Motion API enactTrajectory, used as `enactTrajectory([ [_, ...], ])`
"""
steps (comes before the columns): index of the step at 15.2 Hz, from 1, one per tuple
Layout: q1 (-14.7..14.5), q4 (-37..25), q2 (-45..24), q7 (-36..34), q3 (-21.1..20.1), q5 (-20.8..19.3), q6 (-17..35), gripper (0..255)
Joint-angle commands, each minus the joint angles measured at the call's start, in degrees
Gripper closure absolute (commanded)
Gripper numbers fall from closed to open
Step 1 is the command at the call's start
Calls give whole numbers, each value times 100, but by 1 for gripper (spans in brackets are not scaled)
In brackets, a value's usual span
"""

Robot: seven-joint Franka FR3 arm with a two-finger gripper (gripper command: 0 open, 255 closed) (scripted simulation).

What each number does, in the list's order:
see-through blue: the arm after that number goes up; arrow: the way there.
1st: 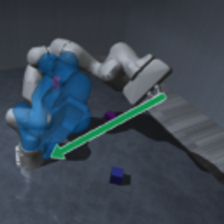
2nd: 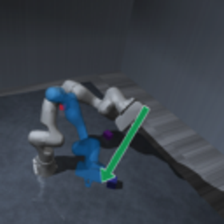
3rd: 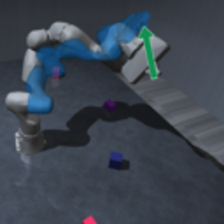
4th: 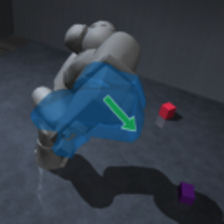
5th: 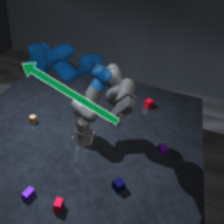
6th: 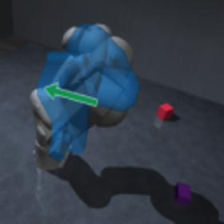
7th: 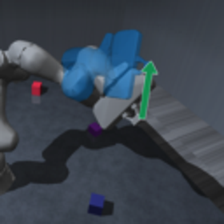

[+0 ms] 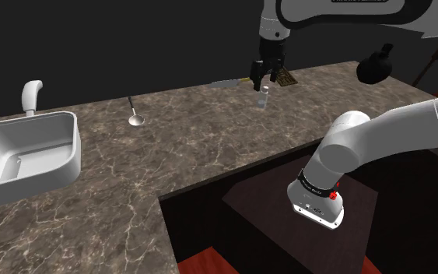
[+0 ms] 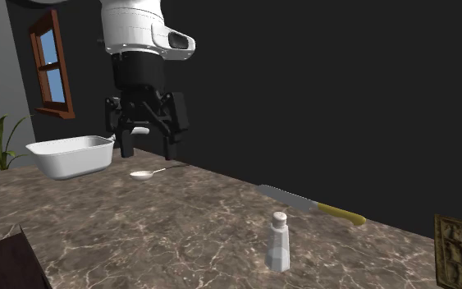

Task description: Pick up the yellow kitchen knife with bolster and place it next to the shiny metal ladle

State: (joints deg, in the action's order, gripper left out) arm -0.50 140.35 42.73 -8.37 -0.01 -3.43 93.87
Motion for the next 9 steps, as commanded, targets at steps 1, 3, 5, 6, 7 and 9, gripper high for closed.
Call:
enactTrajectory([
  [1,0,0,0,0,0,0,0,0],
  [3,4,120,-34,599,323,-219,233,0],
  [5,4,192,-131,1194,653,-428,485,0],
  [6,3,209,-202,1491,817,-524,616,0],
  [7,-4,213,-288,1786,983,-614,751,0],
  [9,-25,184,-504,2378,1313,-770,1027,0],
])
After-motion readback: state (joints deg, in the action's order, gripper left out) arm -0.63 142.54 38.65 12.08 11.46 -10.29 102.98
